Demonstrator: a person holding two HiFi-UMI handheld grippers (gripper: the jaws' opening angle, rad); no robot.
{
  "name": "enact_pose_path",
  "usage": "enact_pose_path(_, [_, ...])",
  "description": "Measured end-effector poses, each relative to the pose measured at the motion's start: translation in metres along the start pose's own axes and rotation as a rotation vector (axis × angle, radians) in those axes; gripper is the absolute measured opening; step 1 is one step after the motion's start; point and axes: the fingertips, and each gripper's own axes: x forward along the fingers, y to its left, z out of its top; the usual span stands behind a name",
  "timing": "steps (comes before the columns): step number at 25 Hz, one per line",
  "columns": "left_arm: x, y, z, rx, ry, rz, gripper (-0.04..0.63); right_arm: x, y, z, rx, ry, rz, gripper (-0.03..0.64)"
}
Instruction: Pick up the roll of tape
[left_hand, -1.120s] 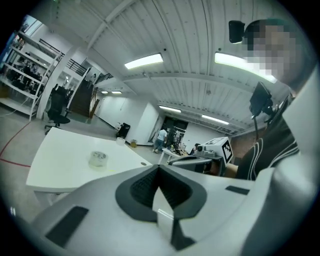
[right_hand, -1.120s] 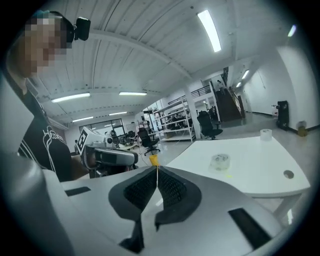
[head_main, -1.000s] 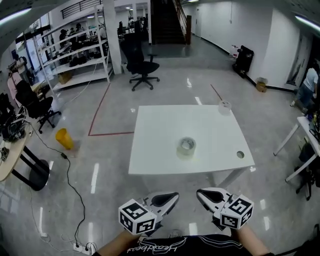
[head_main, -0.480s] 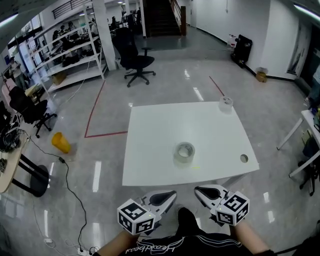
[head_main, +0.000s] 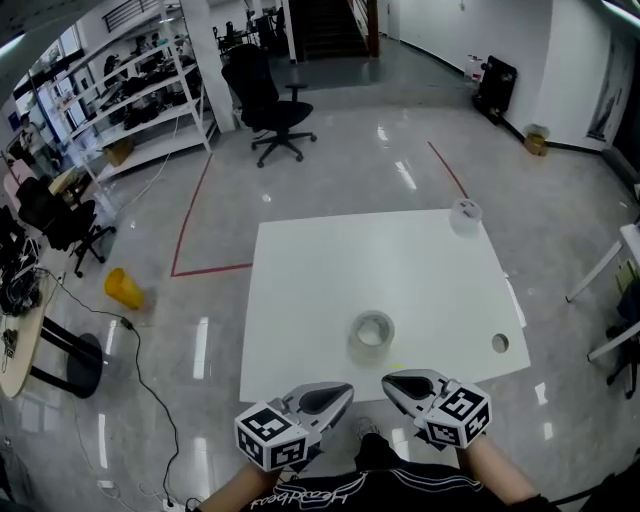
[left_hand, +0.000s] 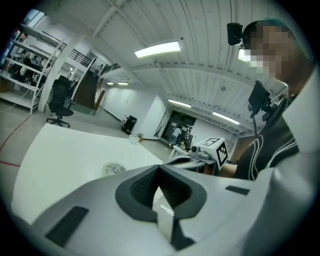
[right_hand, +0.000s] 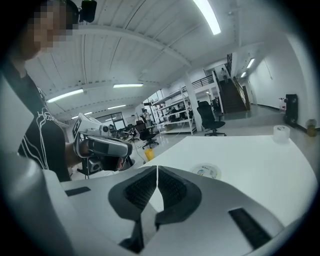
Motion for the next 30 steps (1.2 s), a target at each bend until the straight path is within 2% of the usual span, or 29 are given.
enact_pose_path(4, [0.014, 0.021, -0.006, -0.029, 0.021, 0.002, 0.003, 0.013, -0.014, -0.001, -0.01, 0.022, 0.02, 0.014])
enact_pose_path(10, [0.023, 0.034, -0.021, -0.118, 0.029, 0.004, 0.003, 0.021, -0.02, -0.007, -0.033, 0.052, 0.061, 0.015])
enact_pose_path(18, [0.019, 0.046, -0.019, -0.139, 0.028, 0.02, 0.003, 0.041, -0.035, -0.007, -0.161, 0.129, 0.044, 0.017])
enact_pose_path(20, [0.02, 0.051, -0.021, -0.144, 0.029, 0.025, 0.003, 0.05, -0.041, -0.011, -0.212, 0.165, 0.035, 0.033])
enact_pose_path(23, [0.022, 0.059, -0.019, -0.147, 0.029, 0.029, 0.003, 0.068, -0.052, -0.021, -0.295, 0.239, 0.027, 0.103])
enact_pose_path(30, [0.027, 0.072, -0.018, -0.165, 0.036, 0.041, 0.003, 0.098, -0.079, -0.053, -0.408, 0.402, 0.01, 0.127])
